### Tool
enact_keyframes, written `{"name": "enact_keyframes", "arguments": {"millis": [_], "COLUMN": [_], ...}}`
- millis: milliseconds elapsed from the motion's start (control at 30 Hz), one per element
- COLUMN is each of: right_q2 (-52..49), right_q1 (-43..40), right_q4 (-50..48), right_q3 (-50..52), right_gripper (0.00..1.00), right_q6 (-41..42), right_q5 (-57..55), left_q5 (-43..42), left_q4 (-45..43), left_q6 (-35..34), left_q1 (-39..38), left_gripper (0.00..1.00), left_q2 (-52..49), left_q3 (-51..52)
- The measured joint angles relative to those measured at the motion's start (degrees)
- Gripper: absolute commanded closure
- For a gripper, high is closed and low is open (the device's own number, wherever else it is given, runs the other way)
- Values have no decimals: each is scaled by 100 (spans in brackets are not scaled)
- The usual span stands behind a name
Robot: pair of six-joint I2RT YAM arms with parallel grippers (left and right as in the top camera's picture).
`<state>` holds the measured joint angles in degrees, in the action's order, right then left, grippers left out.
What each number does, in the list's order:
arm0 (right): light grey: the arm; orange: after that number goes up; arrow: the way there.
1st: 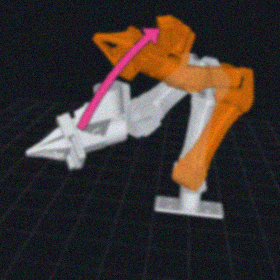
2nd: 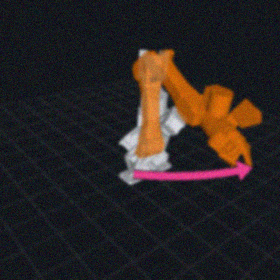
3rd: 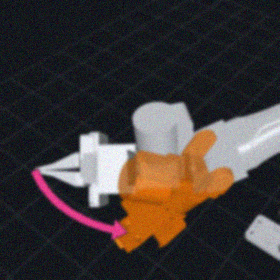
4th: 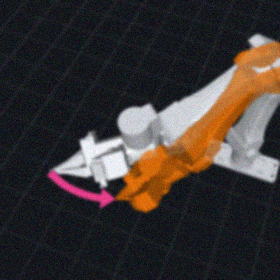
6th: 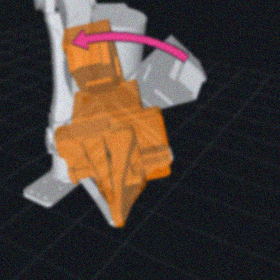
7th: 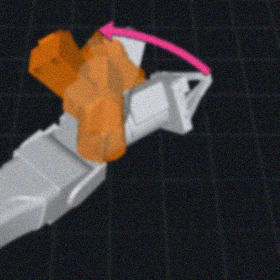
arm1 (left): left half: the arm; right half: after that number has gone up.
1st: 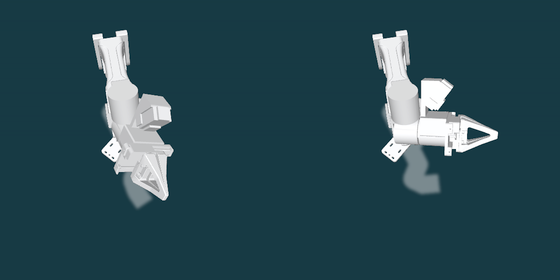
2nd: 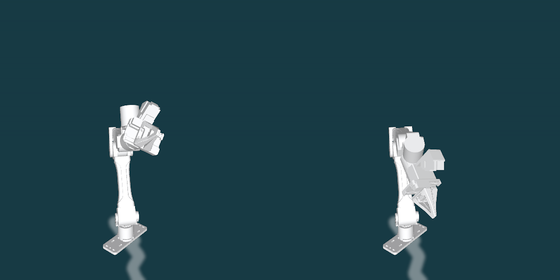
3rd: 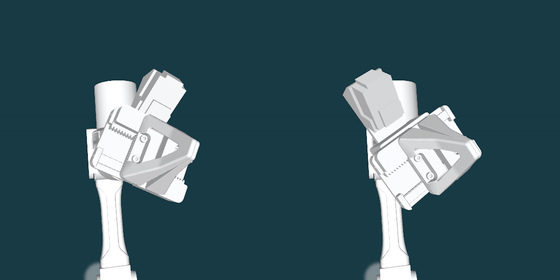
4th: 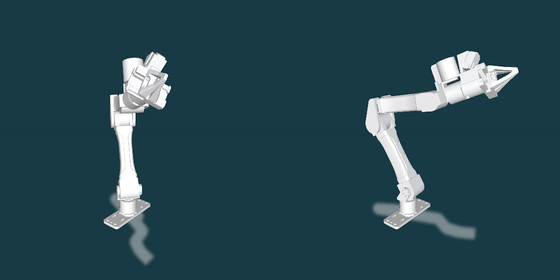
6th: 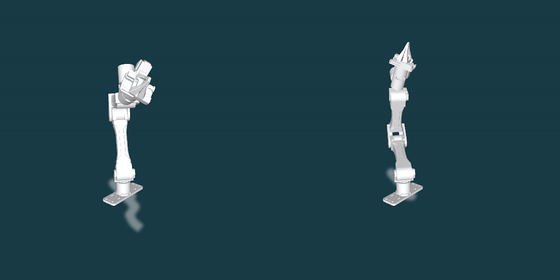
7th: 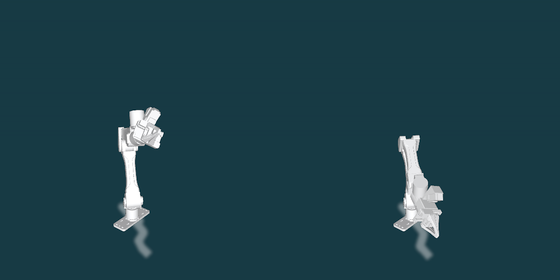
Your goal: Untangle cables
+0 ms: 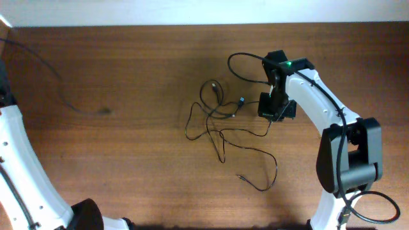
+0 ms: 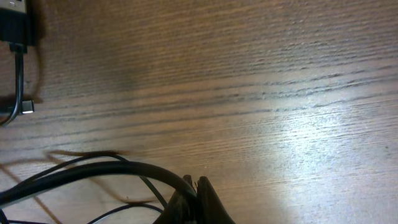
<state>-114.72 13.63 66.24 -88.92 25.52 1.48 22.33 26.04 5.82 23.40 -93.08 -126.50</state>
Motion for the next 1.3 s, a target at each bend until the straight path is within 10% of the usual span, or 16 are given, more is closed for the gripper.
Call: {"name": "enact_keyframes", "arguments": {"millis": [100,233,300,700,733,800,867,900,1000,1133,1300], "right_q2": [0,0,0,0,0,0,0,0,0,0,39], "right_q1": [0,0,0,0,0,0,0,0,0,0,0], "right_q4": [28,-107,-83,-90,-90,-63,-66,-68,-96,-188,581], "right_q3": [0,0,0,0,0,0,0,0,0,0,-592], "right_gripper": [96,96,96,96,96,96,75,37,7,2,1], "right_q6": [2,-2,0,0,0,-4,-2,0,24,-4,-238], "right_q5": [0,2,2,2,2,0,0,2,0,-4,0], "left_q5": [308,743,813,791,699,527,470,470,494,7,-1106], "left_q4": [-918,1615,3230,6076,6081,5993,5794,5534,5224,5580,5510], "left_q6": [466,260,-695,-7447,-8074,-8603,-8710,-8623,-7641,-6319,-4074], "left_q1": [522,699,702,2175,2175,2175,2175,2175,2175,2173,1606], "left_gripper": [100,100,100,96,85,23,9,4,7,27,22], "left_q2": [131,57,-782,-3289,-3338,-3338,-3338,-3338,-3342,-3353,-2361], "left_q3": [-50,-140,-81,994,1158,1189,1209,1211,1126,-129,-1261]}}
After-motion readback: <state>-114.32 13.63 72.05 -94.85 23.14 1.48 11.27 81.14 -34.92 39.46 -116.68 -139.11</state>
